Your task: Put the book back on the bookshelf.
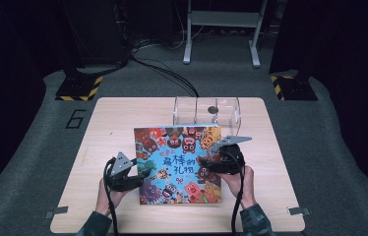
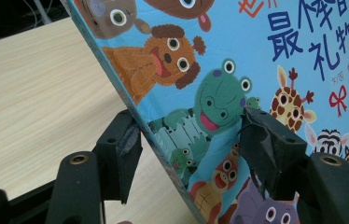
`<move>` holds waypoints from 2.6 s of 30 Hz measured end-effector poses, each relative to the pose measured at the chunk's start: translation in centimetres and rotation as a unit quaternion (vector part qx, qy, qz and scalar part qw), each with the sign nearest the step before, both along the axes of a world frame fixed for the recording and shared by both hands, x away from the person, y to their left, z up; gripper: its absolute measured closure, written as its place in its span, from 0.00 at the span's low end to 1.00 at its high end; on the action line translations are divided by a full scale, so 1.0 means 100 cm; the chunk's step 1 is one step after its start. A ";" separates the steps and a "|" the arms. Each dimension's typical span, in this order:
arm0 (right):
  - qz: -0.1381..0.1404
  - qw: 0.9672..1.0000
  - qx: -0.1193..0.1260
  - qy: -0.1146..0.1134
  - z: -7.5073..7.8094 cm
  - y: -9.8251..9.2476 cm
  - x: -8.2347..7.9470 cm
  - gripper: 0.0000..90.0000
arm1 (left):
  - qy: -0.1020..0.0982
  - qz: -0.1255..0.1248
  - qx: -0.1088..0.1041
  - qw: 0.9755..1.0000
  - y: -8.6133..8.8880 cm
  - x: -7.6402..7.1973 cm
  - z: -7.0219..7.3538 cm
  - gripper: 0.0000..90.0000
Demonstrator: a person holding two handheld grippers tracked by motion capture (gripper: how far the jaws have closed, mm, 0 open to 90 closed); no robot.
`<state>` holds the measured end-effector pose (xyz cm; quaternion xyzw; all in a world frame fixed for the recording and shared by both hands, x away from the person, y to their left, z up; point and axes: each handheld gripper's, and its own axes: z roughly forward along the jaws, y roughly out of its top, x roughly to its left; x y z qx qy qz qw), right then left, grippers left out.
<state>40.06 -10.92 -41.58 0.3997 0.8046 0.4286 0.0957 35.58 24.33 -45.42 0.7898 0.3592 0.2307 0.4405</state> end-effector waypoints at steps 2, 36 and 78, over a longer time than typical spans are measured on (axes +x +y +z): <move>0.002 1.000 -0.002 -0.014 0.001 0.000 -0.001 0.49 | -0.006 0.001 0.002 1.000 0.000 -0.001 0.001 0.45; 0.006 0.999 0.012 -0.038 0.007 -0.004 -0.001 0.51 | -0.026 -0.041 -0.034 0.998 0.013 0.005 0.011 0.58; 0.026 0.999 0.025 -0.024 0.011 -0.009 0.003 0.48 | -0.037 -0.093 -0.081 0.992 0.021 0.010 0.018 0.61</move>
